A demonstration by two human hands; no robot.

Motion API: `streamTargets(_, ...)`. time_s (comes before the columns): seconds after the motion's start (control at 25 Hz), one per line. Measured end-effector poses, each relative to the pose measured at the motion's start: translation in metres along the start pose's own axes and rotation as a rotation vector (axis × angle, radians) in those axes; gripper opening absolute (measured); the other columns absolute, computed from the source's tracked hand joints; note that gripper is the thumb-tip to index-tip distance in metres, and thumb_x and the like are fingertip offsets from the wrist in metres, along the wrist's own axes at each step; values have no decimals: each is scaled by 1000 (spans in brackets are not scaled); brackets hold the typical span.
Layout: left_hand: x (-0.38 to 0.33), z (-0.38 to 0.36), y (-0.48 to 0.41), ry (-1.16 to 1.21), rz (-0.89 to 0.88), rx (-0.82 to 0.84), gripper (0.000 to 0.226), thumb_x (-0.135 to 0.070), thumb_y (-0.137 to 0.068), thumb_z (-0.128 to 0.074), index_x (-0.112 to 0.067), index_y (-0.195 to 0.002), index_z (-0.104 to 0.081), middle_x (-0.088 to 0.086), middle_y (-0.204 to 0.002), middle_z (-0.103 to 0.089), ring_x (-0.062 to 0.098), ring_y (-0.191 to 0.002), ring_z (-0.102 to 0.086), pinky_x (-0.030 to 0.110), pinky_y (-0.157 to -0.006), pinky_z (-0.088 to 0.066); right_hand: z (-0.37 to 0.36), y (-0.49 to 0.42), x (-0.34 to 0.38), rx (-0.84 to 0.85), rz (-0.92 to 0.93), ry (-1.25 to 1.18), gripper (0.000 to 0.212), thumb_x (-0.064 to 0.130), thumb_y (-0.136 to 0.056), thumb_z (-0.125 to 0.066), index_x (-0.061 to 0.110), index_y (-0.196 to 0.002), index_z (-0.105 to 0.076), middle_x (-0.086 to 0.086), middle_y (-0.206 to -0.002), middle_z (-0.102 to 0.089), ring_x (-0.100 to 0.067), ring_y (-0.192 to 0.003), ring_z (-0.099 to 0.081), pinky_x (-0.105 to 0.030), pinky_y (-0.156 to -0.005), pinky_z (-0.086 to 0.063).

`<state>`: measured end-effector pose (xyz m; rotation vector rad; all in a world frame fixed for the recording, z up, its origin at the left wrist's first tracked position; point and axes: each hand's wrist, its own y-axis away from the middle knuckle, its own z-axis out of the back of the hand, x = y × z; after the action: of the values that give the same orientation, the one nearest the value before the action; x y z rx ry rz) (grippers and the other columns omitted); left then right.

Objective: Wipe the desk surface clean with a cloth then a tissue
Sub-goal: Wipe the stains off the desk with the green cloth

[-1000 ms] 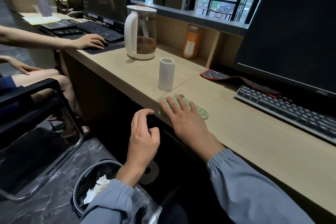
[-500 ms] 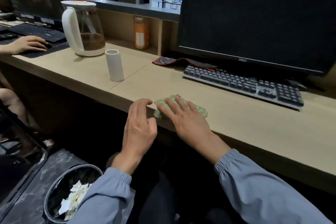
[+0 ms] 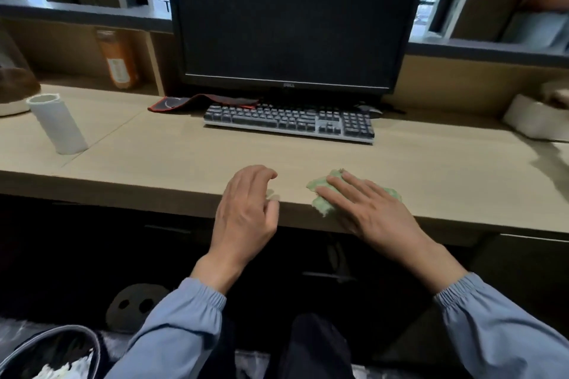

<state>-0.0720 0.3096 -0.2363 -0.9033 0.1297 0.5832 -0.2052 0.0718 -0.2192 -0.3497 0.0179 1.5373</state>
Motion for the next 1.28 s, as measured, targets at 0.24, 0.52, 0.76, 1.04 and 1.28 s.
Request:
streamTargets(0.24, -37, -34, -15, 68, -105, 92, 28, -12, -93, -69, -7, -120, -65, 8, -121, -63, 26, -117, -59, 41, -103, -49, 6, 77, -80, 81, -164, -6, 67, 44, -97, -46, 36, -159, -20, 3, -166, -25, -21, -153, -23, -48, -116, -36)
streamTargets(0.52, -87, -71, -35, 87, -226, 173, 25, -15, -96, -66, -8, -120, -66, 5, -117, -64, 23, -113, -59, 36, -102, -45, 12, 117, -115, 144, -301, -73, 68, 66, -97, -28, 37, -159, -23, 3, -165, -27, -21, -153, -22, -50, -117, -33)
streamTargets(0.76, -108, -92, -59, 64, -229, 266, 26, -29, -101, -56, -12, -119, -65, 1, -117, -64, 21, -111, -60, 39, -99, -47, 19, 122, -112, 133, -371, -168, 68, 71, -98, -21, 41, -159, -17, 12, -168, -14, -11, -155, -4, -43, -125, -13)
streamTargets(1.04, -105, -104, -79, 10, -203, 287, 31, -39, -106, -50, -16, -118, -68, -1, -115, -66, 21, -108, -62, 40, -95, -47, 26, 92, -124, 375, -430, -386, 63, 68, -99, -6, 47, -158, -1, 19, -166, 11, -3, -150, 21, -40, -125, 7)
streamTargets(1.28, -88, -108, -87, -7, -150, 310, 35, -43, -106, -44, -20, -117, -68, -5, -113, -67, 19, -108, -60, 39, -94, -45, 15, 37, -162, 487, -465, -351, 62, 62, -103, -10, 41, -160, 3, 10, -168, 14, -14, -152, 20, -47, -124, 7)
